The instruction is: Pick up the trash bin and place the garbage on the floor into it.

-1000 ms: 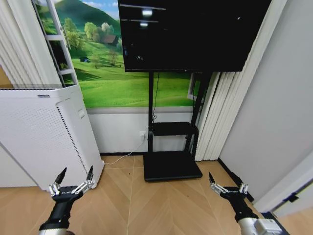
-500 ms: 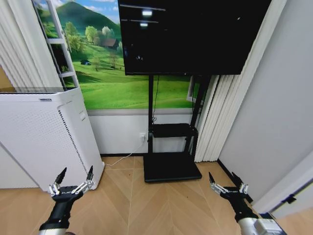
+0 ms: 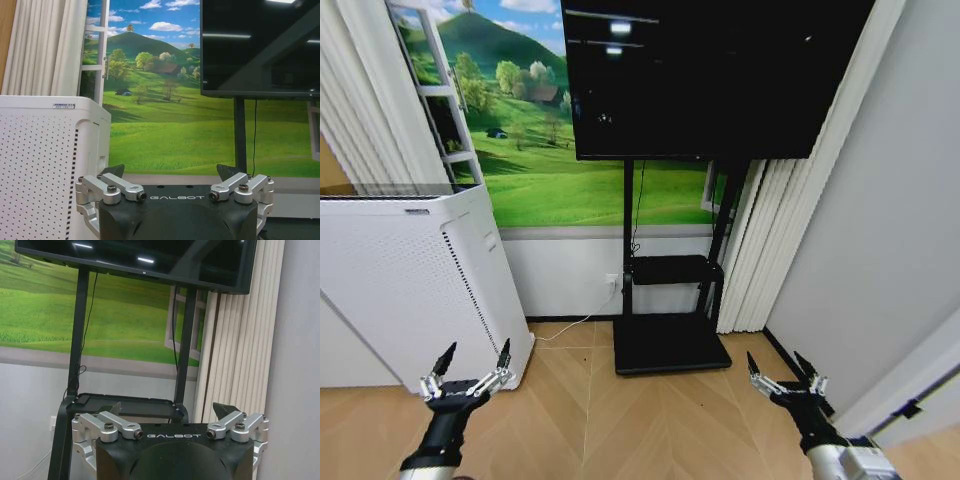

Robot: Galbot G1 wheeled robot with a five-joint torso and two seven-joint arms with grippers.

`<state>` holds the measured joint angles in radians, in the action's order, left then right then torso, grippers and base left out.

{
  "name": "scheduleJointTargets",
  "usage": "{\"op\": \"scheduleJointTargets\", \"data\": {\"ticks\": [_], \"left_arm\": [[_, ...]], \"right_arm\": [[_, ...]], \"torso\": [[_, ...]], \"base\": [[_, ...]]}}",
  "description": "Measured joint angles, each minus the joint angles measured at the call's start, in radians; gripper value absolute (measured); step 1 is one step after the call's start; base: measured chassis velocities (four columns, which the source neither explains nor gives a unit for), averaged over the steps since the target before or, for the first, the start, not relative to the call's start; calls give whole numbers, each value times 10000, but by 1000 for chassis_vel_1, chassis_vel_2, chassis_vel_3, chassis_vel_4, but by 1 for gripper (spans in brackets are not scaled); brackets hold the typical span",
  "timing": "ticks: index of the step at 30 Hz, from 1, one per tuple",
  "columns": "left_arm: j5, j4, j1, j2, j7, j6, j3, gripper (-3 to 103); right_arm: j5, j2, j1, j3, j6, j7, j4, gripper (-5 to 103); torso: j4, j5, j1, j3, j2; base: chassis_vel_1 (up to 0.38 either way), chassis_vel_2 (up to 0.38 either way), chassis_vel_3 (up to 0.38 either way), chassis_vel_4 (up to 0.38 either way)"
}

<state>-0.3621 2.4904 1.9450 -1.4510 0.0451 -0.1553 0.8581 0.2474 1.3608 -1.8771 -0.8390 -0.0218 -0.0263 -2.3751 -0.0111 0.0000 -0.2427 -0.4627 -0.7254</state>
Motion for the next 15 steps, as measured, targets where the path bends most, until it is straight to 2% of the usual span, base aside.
{"op": "scheduleJointTargets", "data": {"ticks": [15], "left_arm": [[0,0,0,1,0,0,0,100]], "right_arm": [[1,0,0,0,0,0,0,100]], "torso": [[-1,0,-269,-389,-659]], "base": [[0,0,0,0]]}}
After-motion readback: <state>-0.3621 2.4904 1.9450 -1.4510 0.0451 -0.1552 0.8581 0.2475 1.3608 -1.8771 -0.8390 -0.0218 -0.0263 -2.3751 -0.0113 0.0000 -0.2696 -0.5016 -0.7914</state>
